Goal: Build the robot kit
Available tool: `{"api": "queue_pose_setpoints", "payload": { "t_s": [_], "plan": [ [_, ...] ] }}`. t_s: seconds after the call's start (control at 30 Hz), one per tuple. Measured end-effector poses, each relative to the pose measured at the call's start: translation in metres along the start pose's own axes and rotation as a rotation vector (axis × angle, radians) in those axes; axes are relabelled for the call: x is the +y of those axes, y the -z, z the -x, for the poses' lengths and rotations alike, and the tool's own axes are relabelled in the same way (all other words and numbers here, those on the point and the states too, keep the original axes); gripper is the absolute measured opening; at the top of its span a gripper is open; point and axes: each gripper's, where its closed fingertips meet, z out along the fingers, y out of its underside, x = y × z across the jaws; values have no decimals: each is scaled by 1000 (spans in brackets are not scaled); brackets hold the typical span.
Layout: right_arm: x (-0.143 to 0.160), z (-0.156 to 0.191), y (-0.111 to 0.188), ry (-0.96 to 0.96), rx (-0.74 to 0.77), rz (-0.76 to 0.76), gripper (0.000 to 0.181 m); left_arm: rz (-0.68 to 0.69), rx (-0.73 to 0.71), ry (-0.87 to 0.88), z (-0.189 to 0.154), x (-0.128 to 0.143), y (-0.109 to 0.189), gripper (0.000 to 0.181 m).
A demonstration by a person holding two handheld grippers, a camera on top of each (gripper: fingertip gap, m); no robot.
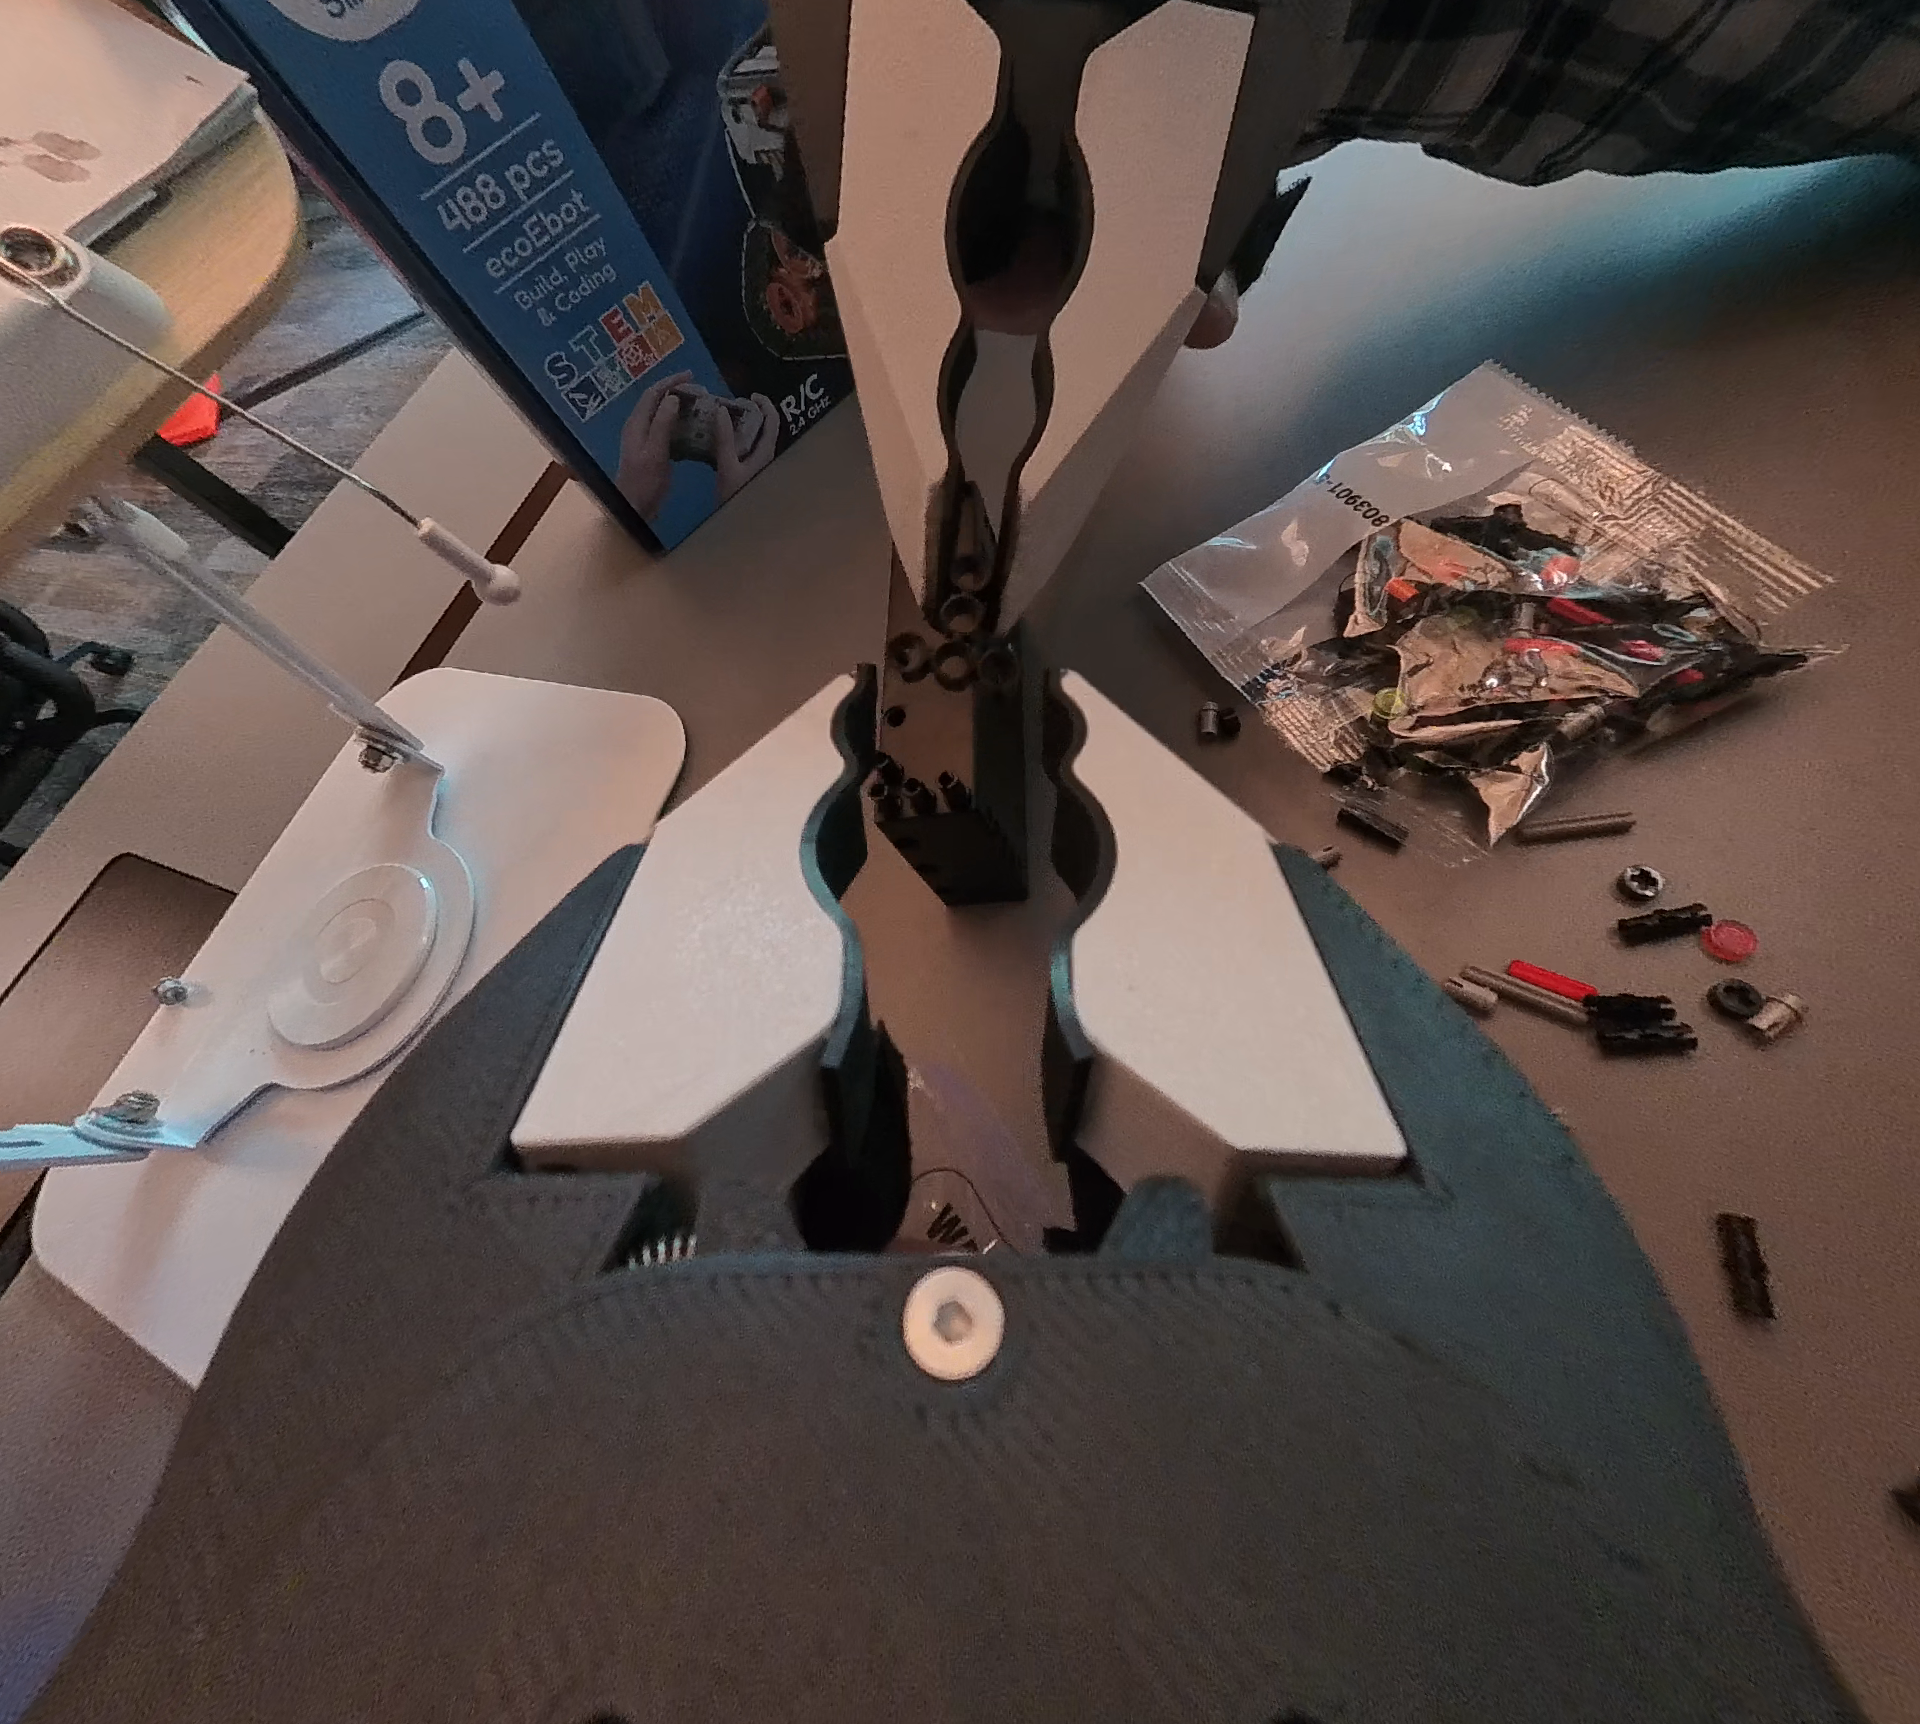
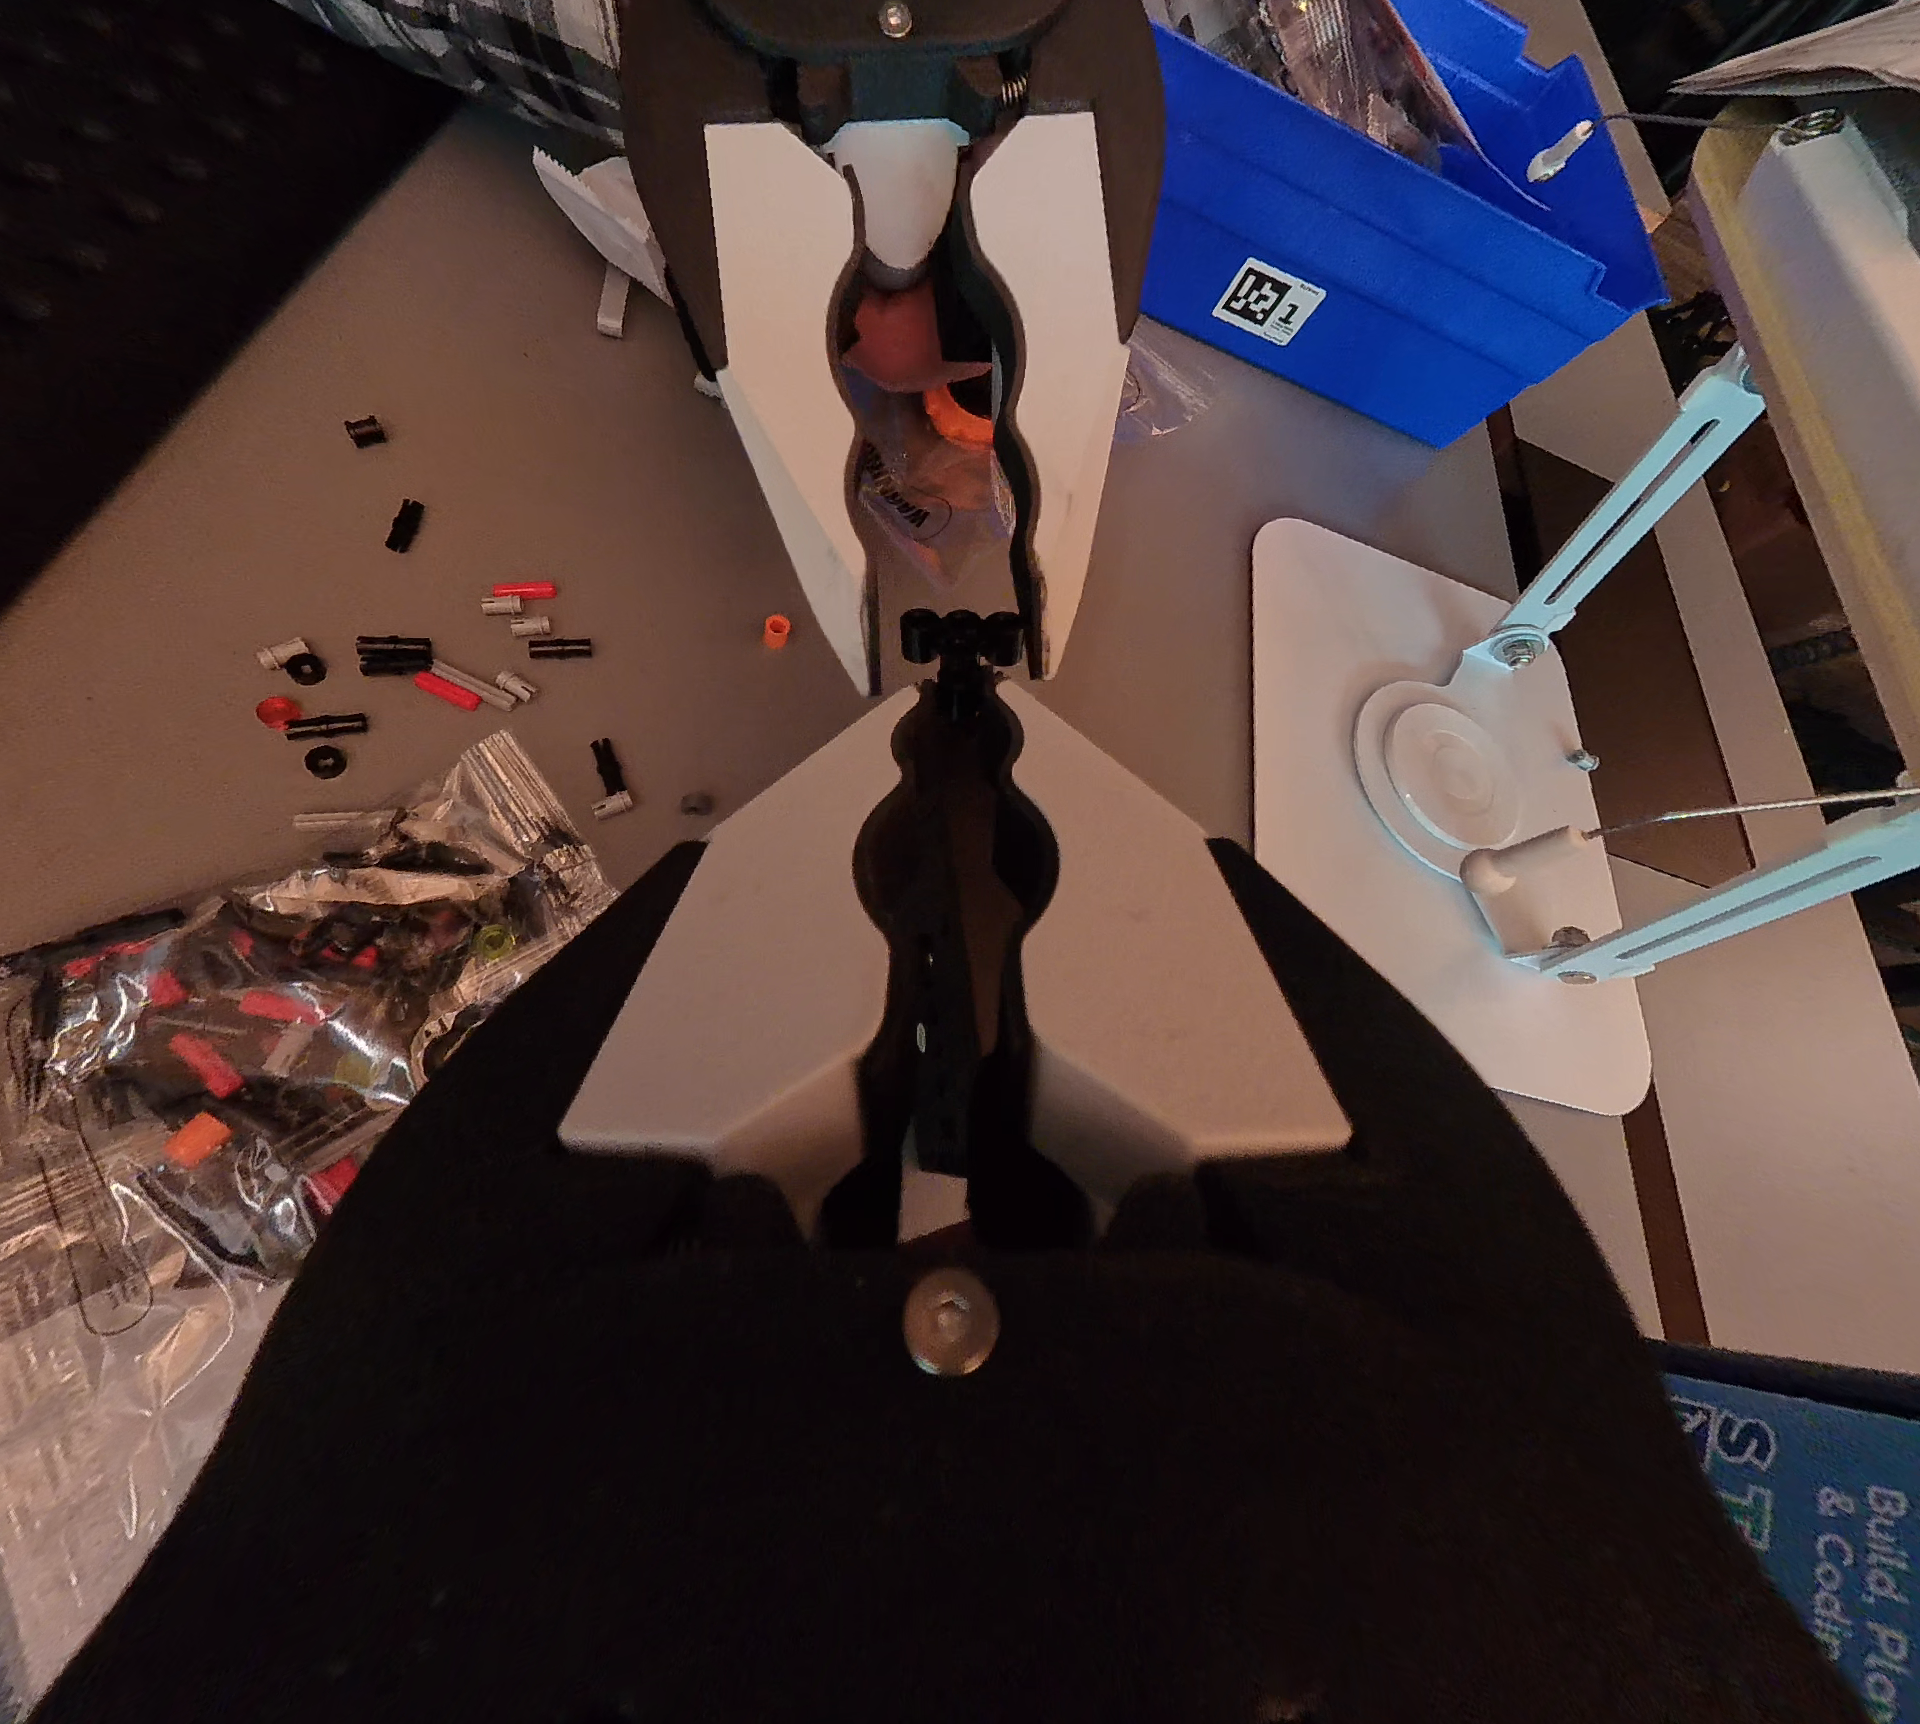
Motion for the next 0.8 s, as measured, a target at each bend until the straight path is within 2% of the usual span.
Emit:
{"api": "queue_pose_setpoints", "payload": {
  "t_s": [0.2, 0.8],
  "plan": [
    [-1, 3, -2, 1, -12, -3, 4, -18, 3, 0, -2, -4, 0, 22],
    [1, -2, -1, 15, 19, 20, 5, 1, -28, -8, 3, 0, -2, 22]
  ]
}}
